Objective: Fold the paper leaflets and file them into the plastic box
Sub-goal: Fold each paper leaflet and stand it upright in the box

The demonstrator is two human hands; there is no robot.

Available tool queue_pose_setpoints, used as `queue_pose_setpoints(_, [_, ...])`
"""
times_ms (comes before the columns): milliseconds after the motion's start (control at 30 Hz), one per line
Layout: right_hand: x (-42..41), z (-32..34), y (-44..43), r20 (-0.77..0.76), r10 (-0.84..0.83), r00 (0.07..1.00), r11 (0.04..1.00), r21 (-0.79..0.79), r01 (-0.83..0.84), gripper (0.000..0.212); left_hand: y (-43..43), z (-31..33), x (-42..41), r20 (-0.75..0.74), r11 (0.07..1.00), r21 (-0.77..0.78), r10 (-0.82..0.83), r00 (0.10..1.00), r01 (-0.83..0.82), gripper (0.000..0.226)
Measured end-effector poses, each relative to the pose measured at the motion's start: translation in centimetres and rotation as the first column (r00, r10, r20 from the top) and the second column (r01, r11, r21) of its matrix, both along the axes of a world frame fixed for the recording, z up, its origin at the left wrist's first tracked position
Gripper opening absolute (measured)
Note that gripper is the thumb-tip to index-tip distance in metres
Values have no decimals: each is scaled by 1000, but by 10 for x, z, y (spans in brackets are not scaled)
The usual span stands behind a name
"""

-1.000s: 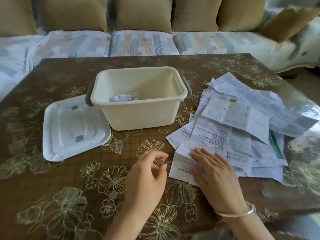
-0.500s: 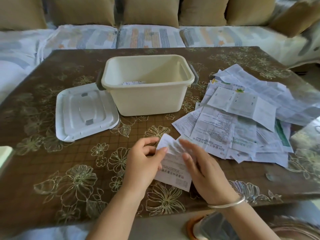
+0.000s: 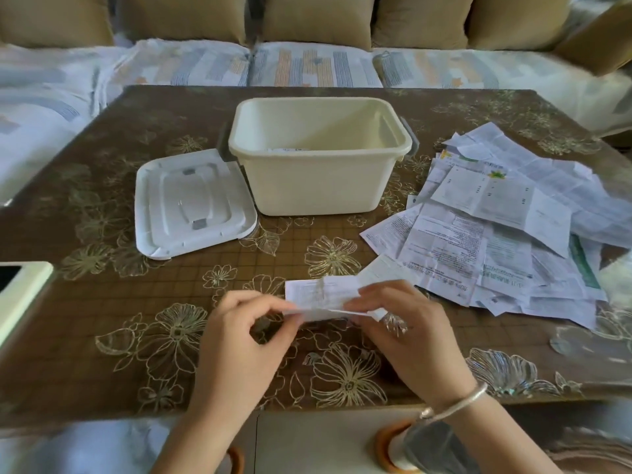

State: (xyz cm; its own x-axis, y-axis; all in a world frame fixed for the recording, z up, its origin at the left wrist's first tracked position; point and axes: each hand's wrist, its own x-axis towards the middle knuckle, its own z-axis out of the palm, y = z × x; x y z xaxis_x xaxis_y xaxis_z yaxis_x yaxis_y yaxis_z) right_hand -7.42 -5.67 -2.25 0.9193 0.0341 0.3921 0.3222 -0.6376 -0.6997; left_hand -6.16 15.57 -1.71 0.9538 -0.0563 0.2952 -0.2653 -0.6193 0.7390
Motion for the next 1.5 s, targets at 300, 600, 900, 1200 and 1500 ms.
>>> queue_pose_setpoints(300, [1,-6,15,-101,-184,978,979,-102,174,19,-9,-12,-4,92,980,148,123,988,-136,12])
queue_pose_setpoints(600, [4,-11,23,-67,-254,965,937,-262,229,46,-18,-25,-3,144,944,249,185,972,-216,44])
queue_pose_setpoints(900, [15,7,23,-274,-240,931,932,-334,142,44,-18,-29,7,216,919,390,-33,976,-55,24])
queue_pose_setpoints(1200, [21,19,36,-380,-353,855,912,-344,223,56,-10,-17,20,33,877,473,-114,993,85,43])
queue_pose_setpoints(1500, [11,22,25,-395,-361,845,928,-66,366,17,-8,-9,31,-83,857,478,-176,981,194,62])
